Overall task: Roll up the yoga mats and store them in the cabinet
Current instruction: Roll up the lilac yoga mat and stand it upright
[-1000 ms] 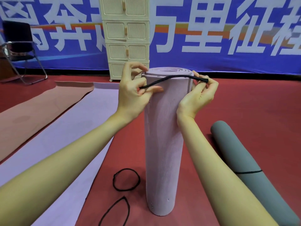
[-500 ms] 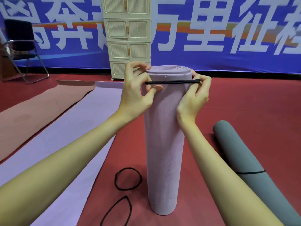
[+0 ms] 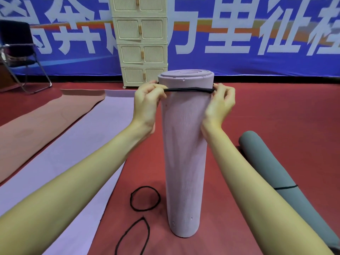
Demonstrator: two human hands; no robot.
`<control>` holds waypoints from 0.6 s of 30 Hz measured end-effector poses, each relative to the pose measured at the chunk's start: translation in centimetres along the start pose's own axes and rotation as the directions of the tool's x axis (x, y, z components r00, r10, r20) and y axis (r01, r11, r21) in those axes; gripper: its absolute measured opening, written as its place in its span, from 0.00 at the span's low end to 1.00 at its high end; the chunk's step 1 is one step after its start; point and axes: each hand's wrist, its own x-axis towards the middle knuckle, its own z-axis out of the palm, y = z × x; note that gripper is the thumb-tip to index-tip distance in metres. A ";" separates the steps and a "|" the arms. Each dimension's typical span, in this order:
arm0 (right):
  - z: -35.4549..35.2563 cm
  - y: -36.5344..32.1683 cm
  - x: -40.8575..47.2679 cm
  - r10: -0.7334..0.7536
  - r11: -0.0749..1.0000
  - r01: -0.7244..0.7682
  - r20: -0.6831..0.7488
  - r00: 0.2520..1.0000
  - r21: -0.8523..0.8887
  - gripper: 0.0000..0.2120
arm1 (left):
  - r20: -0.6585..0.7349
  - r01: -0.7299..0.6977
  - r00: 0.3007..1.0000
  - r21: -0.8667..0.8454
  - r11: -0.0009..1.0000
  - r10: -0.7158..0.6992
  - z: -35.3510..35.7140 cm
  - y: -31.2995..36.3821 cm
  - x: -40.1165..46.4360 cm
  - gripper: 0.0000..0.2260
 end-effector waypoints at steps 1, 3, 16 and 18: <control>0.0 0.0 0.3 0.007 1.000 -0.007 0.010 1.000 -0.008 0.08 | -0.043 0.015 0.999 -0.078 0.997 -0.019 0.1 0.1 0.0 0.07; 0.0 0.1 0.7 -0.015 0.999 0.015 0.015 1.000 -0.036 0.10 | -0.153 0.059 0.984 -0.202 0.978 -0.090 0.2 -0.1 0.5 0.06; -1.6 0.0 2.2 0.132 0.953 -0.066 0.209 0.969 -0.297 0.15 | -0.009 0.257 0.962 0.364 0.895 -0.272 0.4 -0.4 3.8 0.07; -2.0 -0.5 2.9 0.169 0.929 -0.029 0.356 0.919 -0.368 0.15 | 0.015 0.184 0.976 0.484 0.855 -0.218 0.1 -1.0 4.0 0.09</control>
